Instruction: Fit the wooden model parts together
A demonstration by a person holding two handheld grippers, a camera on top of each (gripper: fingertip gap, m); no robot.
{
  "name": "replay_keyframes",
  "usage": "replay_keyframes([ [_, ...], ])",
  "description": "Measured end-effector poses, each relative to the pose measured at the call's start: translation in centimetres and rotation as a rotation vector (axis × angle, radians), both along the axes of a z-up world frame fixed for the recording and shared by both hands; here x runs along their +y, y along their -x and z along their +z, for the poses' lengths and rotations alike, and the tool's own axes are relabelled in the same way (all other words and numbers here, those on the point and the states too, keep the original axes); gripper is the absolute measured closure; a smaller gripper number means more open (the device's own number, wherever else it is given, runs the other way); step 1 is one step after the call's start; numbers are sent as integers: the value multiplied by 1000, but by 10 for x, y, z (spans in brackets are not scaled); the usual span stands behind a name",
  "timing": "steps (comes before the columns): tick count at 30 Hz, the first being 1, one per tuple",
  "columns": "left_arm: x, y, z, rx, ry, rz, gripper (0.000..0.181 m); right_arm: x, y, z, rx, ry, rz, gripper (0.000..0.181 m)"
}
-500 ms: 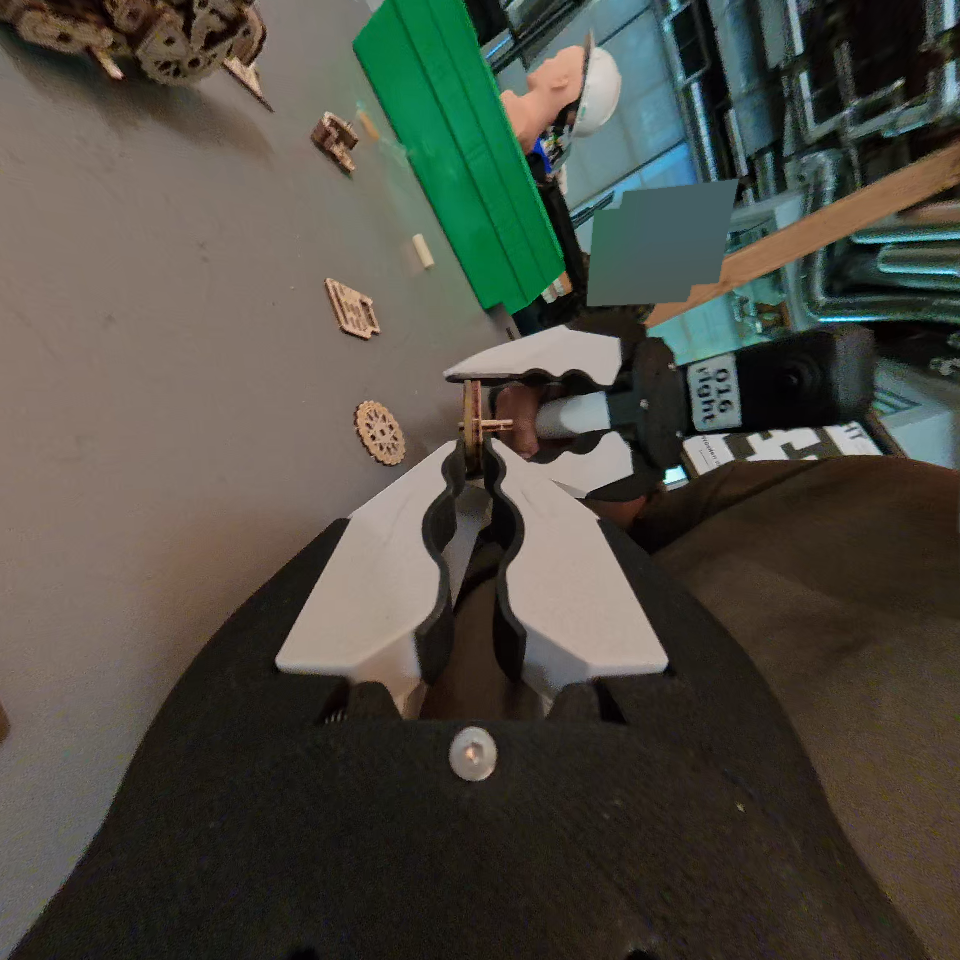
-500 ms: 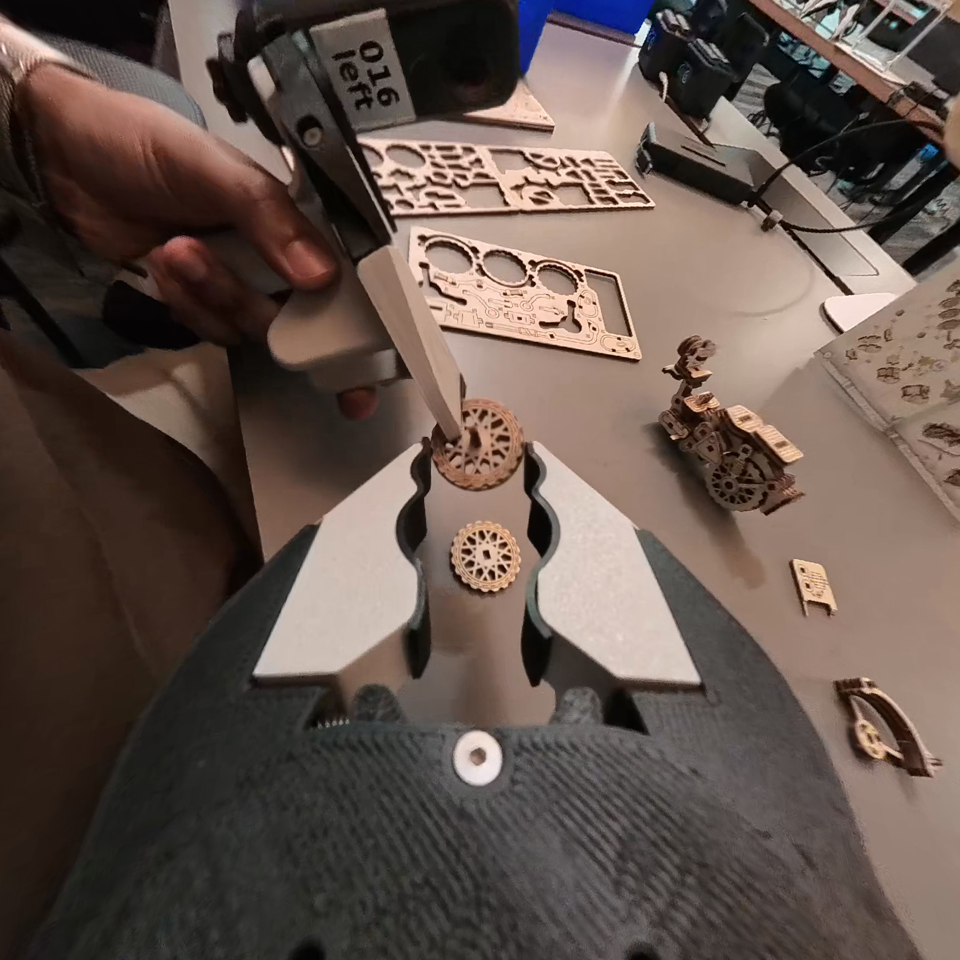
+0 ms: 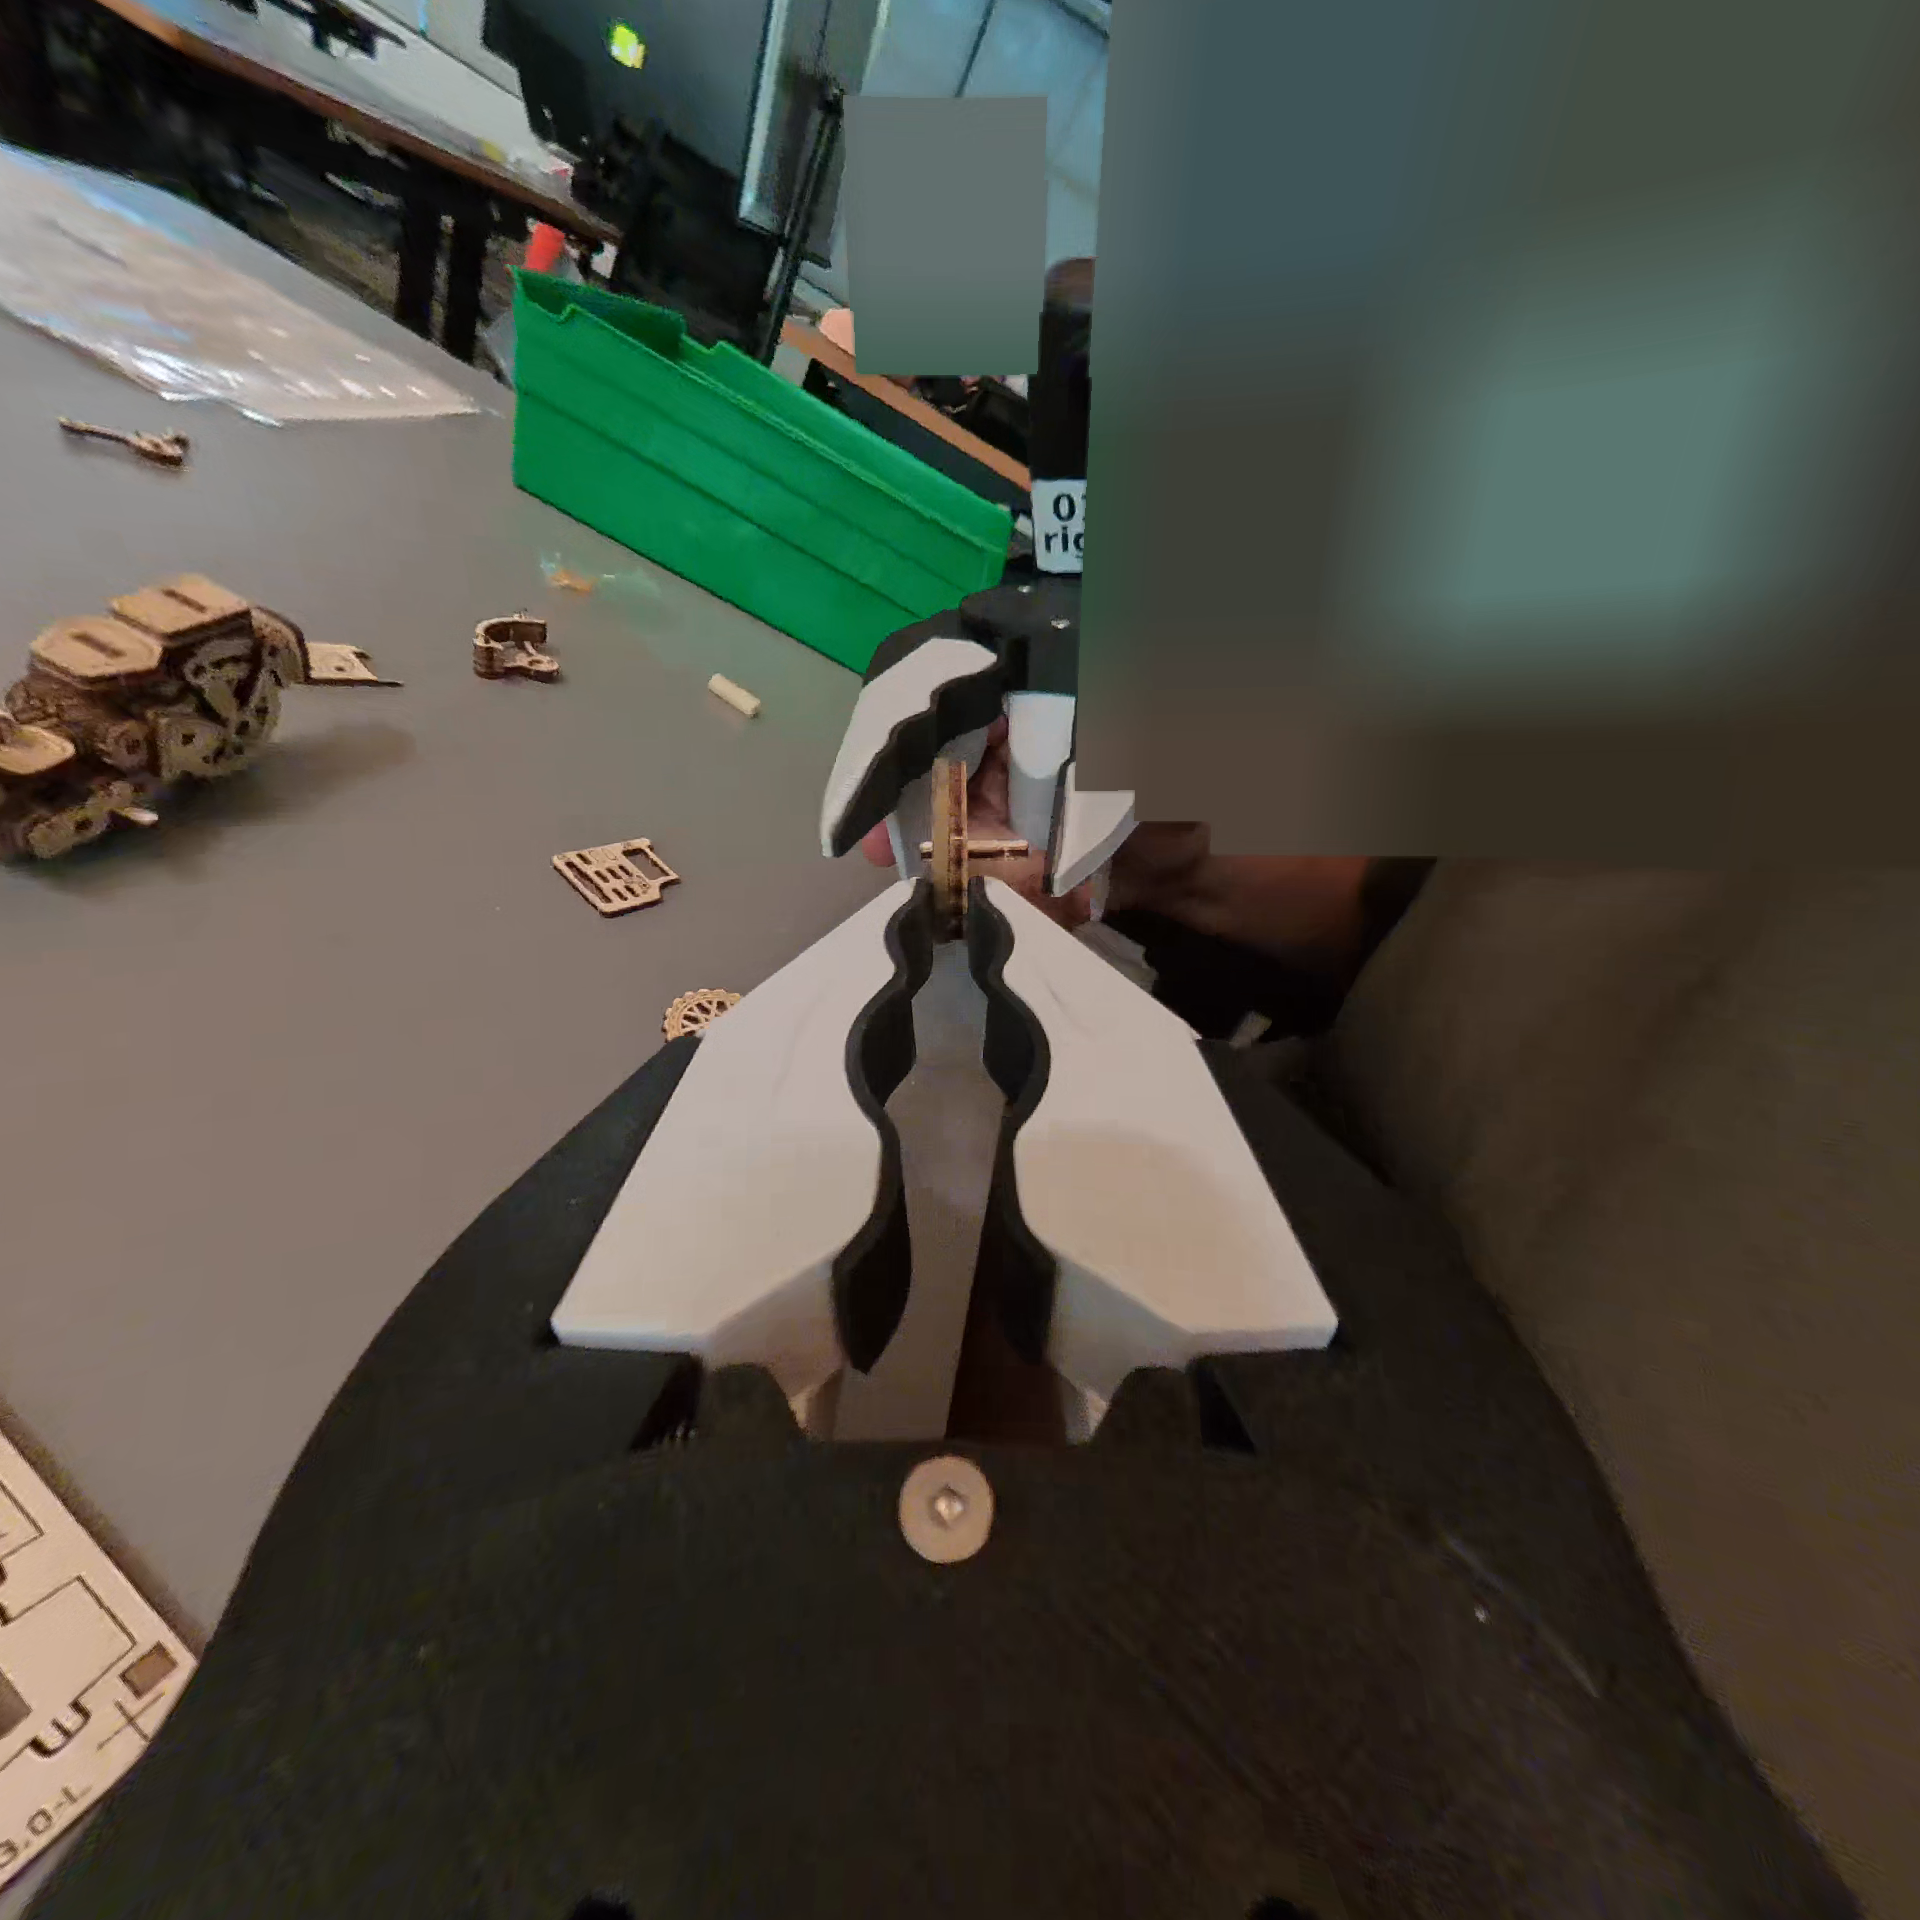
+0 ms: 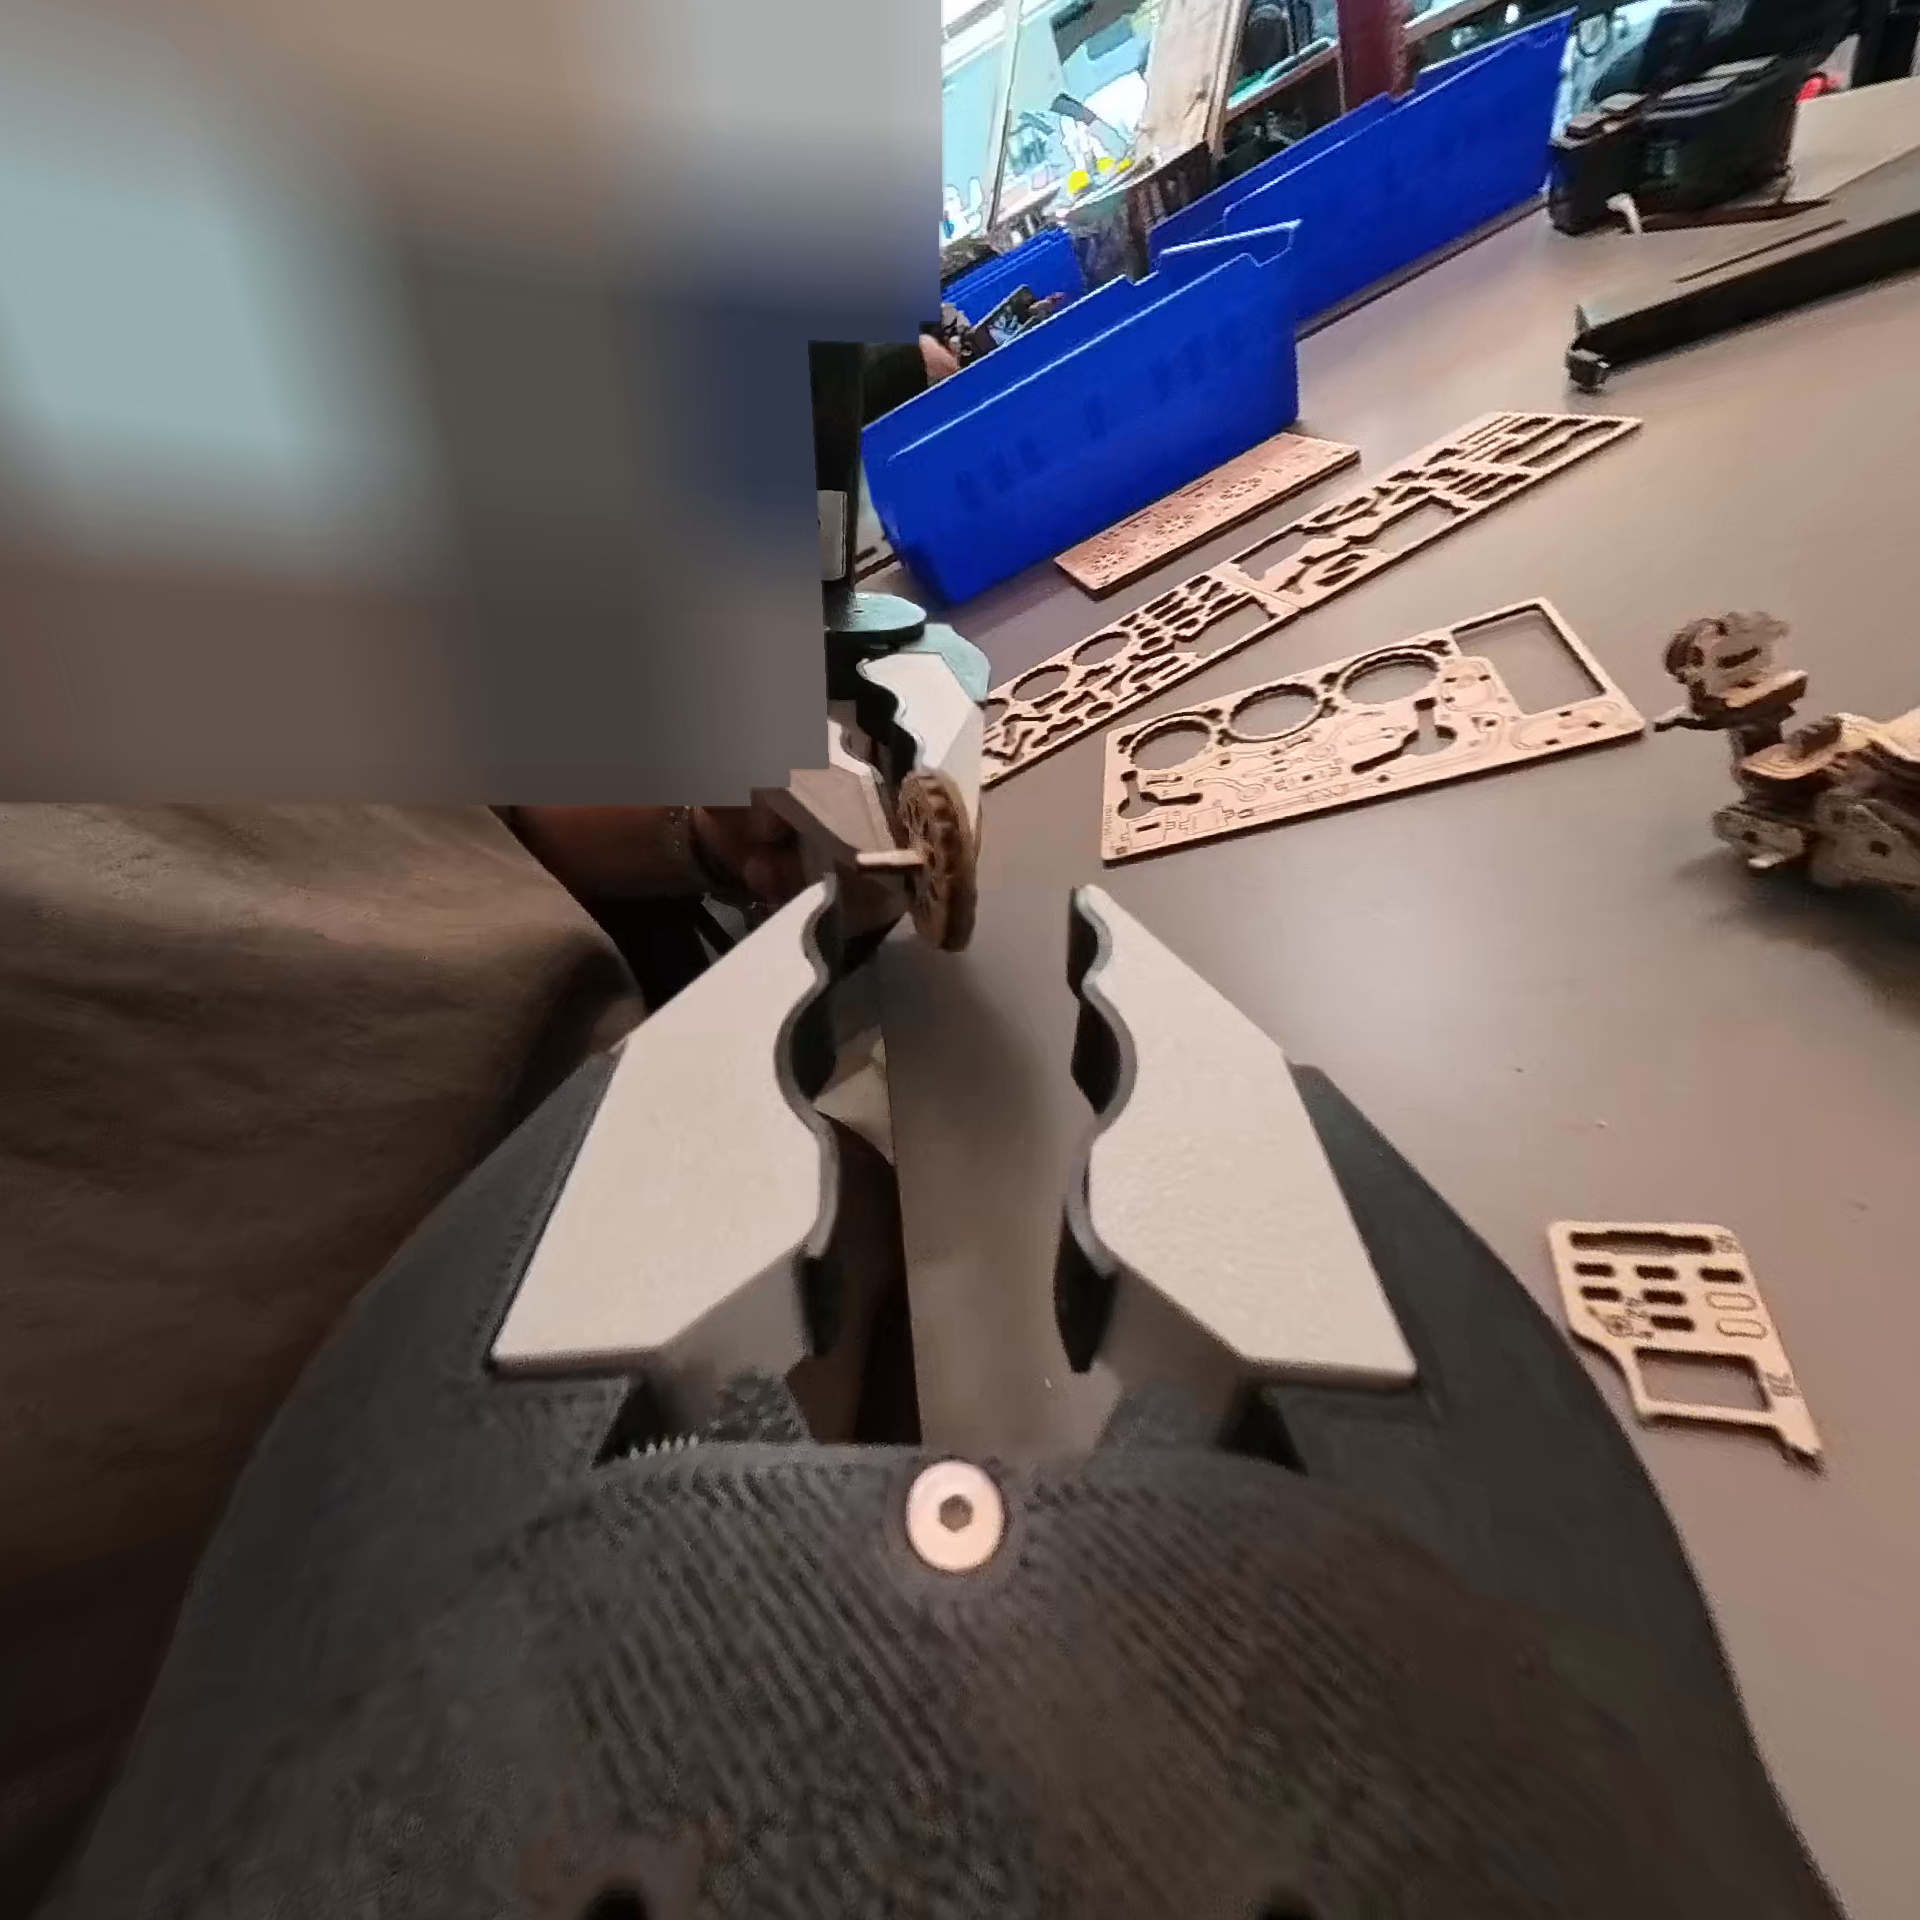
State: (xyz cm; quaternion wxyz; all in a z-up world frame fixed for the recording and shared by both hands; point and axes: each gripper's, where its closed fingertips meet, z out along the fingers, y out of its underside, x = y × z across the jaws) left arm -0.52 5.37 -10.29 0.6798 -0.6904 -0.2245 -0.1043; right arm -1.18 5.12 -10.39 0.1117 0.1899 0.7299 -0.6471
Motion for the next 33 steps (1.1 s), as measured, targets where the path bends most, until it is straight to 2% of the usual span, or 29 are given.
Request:
replay_keyframes([
  [3,1,-4,3,42,-1,-6,178,0,-5,2,39,1,15,161],
  [5,1,-5,3,65,9,-9,178,2,-5,6,46,20,19,167],
  [9,1,-6,2,91,22,-12,178,4,-7,7,24,46,47,157],
  [14,0,-6,4,105,15,-12,178,3,-10,9,27,56,70,153],
  [25,2,-17,7,246,38,-43,177,2,-23,14,145,66,115,158],
  [33,4,-22,6,309,54,-55,177,5,-27,18,154,93,143,159],
])
